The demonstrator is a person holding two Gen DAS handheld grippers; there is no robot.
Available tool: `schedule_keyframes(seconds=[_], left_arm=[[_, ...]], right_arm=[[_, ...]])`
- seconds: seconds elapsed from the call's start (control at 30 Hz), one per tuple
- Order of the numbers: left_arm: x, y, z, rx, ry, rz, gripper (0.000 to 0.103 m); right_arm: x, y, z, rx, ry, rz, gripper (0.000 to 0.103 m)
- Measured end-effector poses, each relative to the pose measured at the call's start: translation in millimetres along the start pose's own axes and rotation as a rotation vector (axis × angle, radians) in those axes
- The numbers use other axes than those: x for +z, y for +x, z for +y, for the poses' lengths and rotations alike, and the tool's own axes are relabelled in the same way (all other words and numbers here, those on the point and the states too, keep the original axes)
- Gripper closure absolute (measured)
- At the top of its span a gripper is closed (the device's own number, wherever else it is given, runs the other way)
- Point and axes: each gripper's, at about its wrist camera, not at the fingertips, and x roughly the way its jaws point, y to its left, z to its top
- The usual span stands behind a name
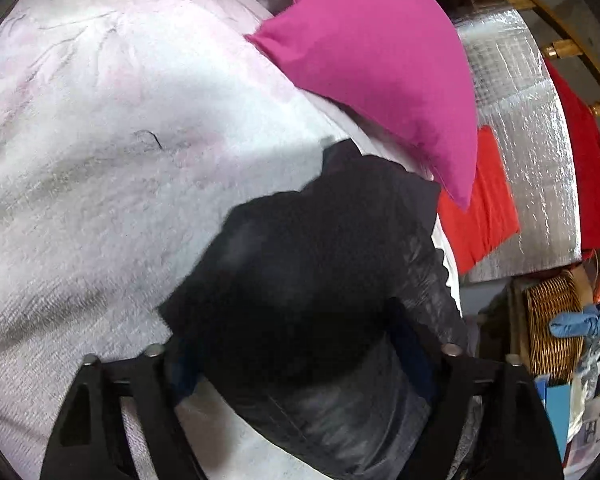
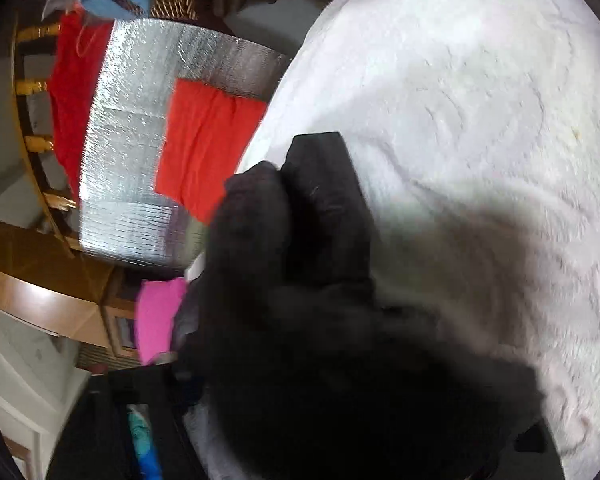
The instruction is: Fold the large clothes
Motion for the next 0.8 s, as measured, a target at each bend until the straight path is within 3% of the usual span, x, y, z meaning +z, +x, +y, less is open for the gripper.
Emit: schedule_keyframes(seconds=[0.07,0.17,0.27,0.53,0.6,0.67,0.8], left_arm=[[-1,-3,-2,0.011,0.024,-0.019,0.049],[-8,-13,-10,0.017,0.065,-0.062,0.063],[-14,-28,-18,0.031,0.101,-0.08,0.067],[-56,-90,25,0.08,0.195,0.001,0.063],[-68,-97,41,0.106,0.229,0.024,0.051],[-74,-109,57,0.131,0.226,0.048,0.034],[-75,-153,68,0.113,0.233,0.079,0.034]], right_arm=[[1,-3,4,0.017,-0.003,-0.001,0.064],[-3,-15,22,-0.003,-0.078,-0.027,0.07],[-9,-34,19,0.008,-0.087,-0.027,0.072],[-42,-94,-10,-0.047,-0.101,0.099,0.071],[-50,-101,-24,-0.125,-0.117,0.149,0.057],[-49,-109,-36,-0.143,-0.083,0.18,0.041],[-49,-145,-37,-0.136,-0.104,0.228,0.037]])
